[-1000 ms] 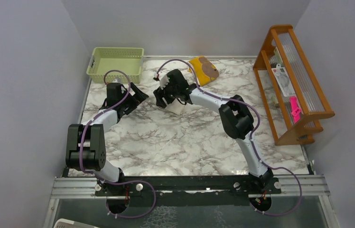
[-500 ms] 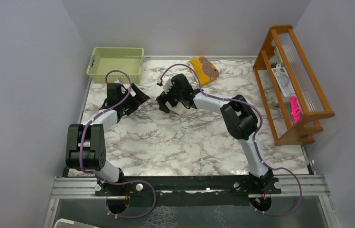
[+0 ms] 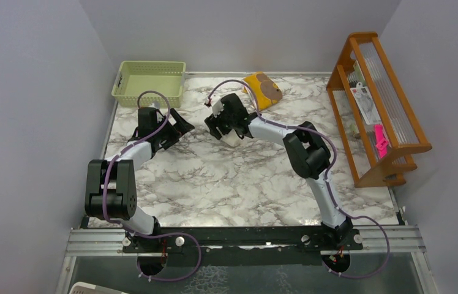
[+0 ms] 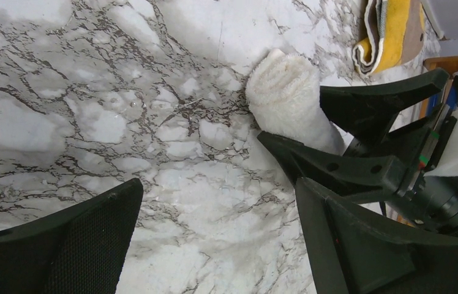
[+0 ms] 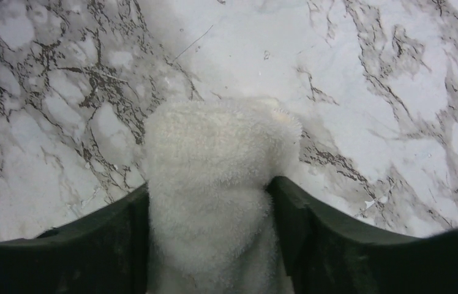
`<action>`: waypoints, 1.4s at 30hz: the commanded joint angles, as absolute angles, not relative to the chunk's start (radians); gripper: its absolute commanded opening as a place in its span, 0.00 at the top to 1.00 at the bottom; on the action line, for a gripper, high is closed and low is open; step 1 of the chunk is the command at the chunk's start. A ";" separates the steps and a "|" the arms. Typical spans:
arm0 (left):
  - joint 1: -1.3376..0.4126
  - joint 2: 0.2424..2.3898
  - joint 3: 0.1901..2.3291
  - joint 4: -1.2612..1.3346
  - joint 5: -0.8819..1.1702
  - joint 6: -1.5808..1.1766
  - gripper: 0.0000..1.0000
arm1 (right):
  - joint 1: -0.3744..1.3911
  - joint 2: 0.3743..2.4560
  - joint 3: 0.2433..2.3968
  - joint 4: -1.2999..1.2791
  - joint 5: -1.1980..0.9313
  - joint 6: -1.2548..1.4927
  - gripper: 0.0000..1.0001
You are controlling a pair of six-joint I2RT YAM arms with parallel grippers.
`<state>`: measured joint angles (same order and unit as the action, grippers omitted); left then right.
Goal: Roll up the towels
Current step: Pick up the towel at the center of the board.
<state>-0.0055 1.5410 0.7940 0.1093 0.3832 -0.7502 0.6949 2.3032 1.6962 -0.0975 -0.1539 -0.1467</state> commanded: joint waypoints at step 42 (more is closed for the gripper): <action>-0.123 1.568 0.777 0.157 0.325 -1.168 0.01 | 0.537 2.278 1.481 0.354 -0.935 0.586 0.61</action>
<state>-0.1299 1.6135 0.6605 0.4778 0.3801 -1.1759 0.5365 2.3306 1.4528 0.4076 -0.9806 0.6830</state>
